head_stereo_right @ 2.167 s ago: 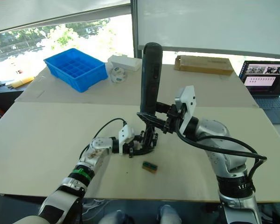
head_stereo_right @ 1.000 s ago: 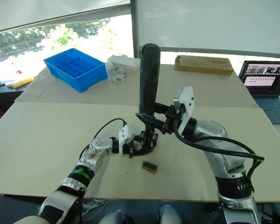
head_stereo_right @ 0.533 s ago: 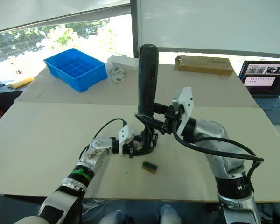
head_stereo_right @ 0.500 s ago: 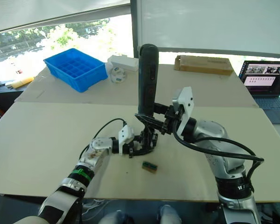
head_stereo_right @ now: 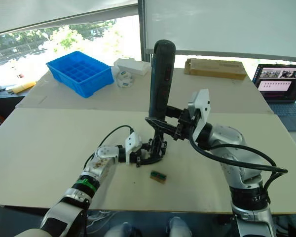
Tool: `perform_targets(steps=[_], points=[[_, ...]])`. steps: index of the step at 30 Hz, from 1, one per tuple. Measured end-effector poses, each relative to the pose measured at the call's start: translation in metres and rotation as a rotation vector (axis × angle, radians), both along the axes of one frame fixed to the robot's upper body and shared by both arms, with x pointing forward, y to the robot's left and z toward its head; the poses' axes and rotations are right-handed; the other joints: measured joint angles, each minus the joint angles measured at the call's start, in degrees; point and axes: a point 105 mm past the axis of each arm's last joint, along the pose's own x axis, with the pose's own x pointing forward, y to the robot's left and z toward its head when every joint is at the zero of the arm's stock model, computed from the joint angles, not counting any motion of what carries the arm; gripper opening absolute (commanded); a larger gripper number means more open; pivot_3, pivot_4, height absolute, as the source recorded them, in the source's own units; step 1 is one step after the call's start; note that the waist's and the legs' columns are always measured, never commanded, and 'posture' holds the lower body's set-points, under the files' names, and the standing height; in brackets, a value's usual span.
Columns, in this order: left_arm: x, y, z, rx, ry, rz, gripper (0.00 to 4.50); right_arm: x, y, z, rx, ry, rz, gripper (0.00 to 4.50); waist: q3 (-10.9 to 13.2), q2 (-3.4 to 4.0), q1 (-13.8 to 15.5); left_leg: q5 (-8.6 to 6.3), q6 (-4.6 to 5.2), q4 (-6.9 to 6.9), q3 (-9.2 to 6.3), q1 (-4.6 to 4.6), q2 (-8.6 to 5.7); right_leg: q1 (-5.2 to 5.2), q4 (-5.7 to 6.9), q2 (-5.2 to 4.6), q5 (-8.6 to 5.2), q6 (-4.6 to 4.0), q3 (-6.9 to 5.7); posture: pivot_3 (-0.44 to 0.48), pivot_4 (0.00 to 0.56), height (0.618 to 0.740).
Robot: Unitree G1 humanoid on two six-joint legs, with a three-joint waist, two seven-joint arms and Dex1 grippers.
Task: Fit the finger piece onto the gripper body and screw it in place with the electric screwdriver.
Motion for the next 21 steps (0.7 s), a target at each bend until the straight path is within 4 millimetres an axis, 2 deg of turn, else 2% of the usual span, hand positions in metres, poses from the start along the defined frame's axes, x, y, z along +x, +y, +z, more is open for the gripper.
perform_targets(steps=[21], points=[[-0.0003, -0.0001, -0.0004, 0.0, 0.001, 0.0, 2.36, -0.0004, 0.0017, -0.0007, 0.006, 0.008, 0.012, 1.92, 0.0, 0.0, 0.0, 0.0, 0.0, 0.0, 0.0, 0.0, 0.0, 0.0, 0.0, -0.01, 0.0, 0.0, 0.0, 0.0, 0.15, 0.74]])
